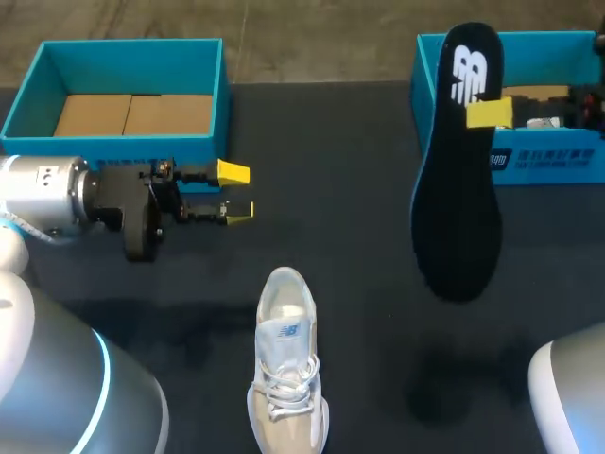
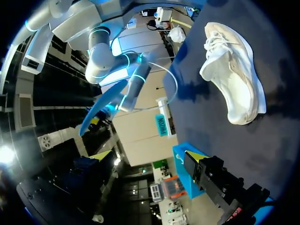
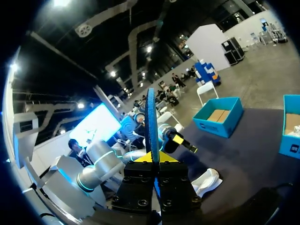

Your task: Take the shoe out of the shoebox, open the shoe tongue, remove and reinsert the insole, then place the shoe into the shoebox

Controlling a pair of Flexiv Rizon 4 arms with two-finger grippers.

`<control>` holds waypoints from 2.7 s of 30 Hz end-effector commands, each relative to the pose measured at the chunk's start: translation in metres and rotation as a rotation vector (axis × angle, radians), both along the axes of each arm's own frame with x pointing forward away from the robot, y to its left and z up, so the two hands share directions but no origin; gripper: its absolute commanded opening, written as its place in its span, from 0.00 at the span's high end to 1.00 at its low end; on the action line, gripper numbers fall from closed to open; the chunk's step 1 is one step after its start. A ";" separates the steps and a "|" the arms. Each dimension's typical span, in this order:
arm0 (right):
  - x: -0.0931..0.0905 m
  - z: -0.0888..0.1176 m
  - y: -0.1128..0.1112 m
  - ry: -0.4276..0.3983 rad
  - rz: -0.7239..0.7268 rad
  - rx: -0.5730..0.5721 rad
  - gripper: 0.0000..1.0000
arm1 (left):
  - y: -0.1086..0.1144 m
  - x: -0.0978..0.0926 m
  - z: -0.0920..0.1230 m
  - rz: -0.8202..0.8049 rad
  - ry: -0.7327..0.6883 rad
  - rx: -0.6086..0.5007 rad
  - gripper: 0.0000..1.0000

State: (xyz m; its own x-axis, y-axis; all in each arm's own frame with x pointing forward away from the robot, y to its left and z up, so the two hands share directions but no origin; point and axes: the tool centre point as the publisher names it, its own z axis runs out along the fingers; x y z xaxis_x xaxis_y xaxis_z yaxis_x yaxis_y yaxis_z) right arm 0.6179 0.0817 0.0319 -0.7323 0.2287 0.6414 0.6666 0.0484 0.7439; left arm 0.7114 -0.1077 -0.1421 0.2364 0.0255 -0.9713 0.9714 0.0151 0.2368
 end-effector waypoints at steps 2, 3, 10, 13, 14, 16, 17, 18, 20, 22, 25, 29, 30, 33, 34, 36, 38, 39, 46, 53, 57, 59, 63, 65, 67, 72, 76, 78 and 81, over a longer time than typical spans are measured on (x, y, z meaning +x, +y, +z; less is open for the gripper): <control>0.053 0.005 0.022 0.099 0.082 -0.035 1.00 | -0.003 0.009 0.003 -0.012 -0.008 -0.022 0.00; 0.059 0.003 0.024 0.123 0.087 -0.033 1.00 | -0.003 0.011 0.004 0.001 -0.008 -0.023 0.00; 0.071 0.000 0.028 0.156 0.092 -0.018 1.00 | -0.004 0.013 0.006 0.001 -0.007 -0.023 0.00; 0.071 0.000 0.028 0.156 0.092 -0.018 1.00 | -0.004 0.013 0.006 0.001 -0.007 -0.023 0.00; 0.071 0.000 0.028 0.156 0.092 -0.018 1.00 | -0.004 0.013 0.006 0.001 -0.007 -0.023 0.00; 0.071 0.000 0.028 0.156 0.092 -0.018 1.00 | -0.004 0.013 0.006 0.001 -0.007 -0.023 0.00; 0.071 0.000 0.028 0.156 0.092 -0.018 1.00 | -0.004 0.013 0.006 0.001 -0.007 -0.023 0.00; 0.071 0.000 0.028 0.156 0.092 -0.018 1.00 | -0.004 0.013 0.006 0.001 -0.007 -0.023 0.00; 0.071 0.000 0.028 0.156 0.092 -0.018 1.00 | -0.004 0.013 0.006 0.001 -0.007 -0.023 0.00; 0.081 -0.003 0.032 0.186 0.094 -0.031 1.00 | -0.004 0.013 0.006 0.001 -0.007 -0.023 0.00; 0.109 -0.017 0.040 0.255 0.099 -0.012 1.00 | -0.004 0.013 0.006 0.001 -0.007 -0.023 0.00; 0.139 -0.041 0.047 0.372 0.083 -0.003 1.00 | -0.004 0.013 0.006 0.001 -0.007 -0.023 0.00; 0.145 -0.046 0.048 0.394 0.076 0.011 1.00 | -0.004 0.013 0.006 0.001 -0.007 -0.023 0.00; 0.160 -0.060 0.052 0.469 0.075 0.018 1.00 | -0.004 0.013 0.006 0.001 -0.007 -0.023 0.00; 0.164 -0.065 0.054 0.503 0.073 0.014 1.00 | -0.004 0.013 0.006 0.001 -0.007 -0.023 0.00; 0.172 -0.074 0.055 0.594 0.068 -0.018 1.00 | -0.004 0.013 0.006 0.001 -0.007 -0.023 0.00; 0.172 -0.074 0.055 0.594 0.068 -0.018 1.00 | -0.004 0.013 0.006 0.001 -0.007 -0.023 0.00; 0.172 -0.074 0.055 0.594 0.068 -0.018 1.00 | -0.004 0.013 0.006 0.001 -0.007 -0.023 0.00; 0.172 -0.074 0.055 0.594 0.068 -0.018 1.00 | -0.004 0.013 0.006 0.001 -0.007 -0.023 0.00; 0.183 -0.089 0.065 0.672 0.068 -0.036 1.00 | -0.004 0.017 0.008 -0.032 -0.006 -0.047 0.00; 0.192 -0.113 0.069 0.771 0.033 -0.022 1.00 | -0.003 0.024 0.012 -0.028 0.000 -0.075 0.00; 0.195 -0.122 0.072 0.801 0.028 -0.006 1.00 | -0.004 0.027 0.013 -0.015 -0.004 -0.077 0.00; 0.202 -0.128 0.078 0.830 0.025 0.000 1.00 | -0.010 0.033 0.015 0.017 -0.001 -0.074 0.00; 0.205 -0.131 0.082 0.867 0.017 -0.020 1.00 | -0.014 0.036 0.017 0.077 0.025 -0.086 0.00; 0.205 -0.131 0.082 0.867 0.017 -0.020 1.00 | -0.016 0.040 0.019 0.101 0.029 -0.071 0.00; 0.205 -0.131 0.082 0.867 0.017 -0.020 1.00 | -0.016 0.040 0.019 0.101 0.029 -0.071 0.00; 0.205 -0.131 0.082 0.867 0.017 -0.020 1.00 | -0.016 0.040 0.019 0.101 0.029 -0.071 0.00; 0.205 -0.131 0.082 0.867 0.017 -0.020 1.00 | -0.025 0.041 0.015 0.112 0.027 -0.076 0.00; 0.205 -0.131 0.082 0.867 0.017 -0.020 1.00 | -0.033 0.043 0.017 0.101 0.015 -0.083 0.00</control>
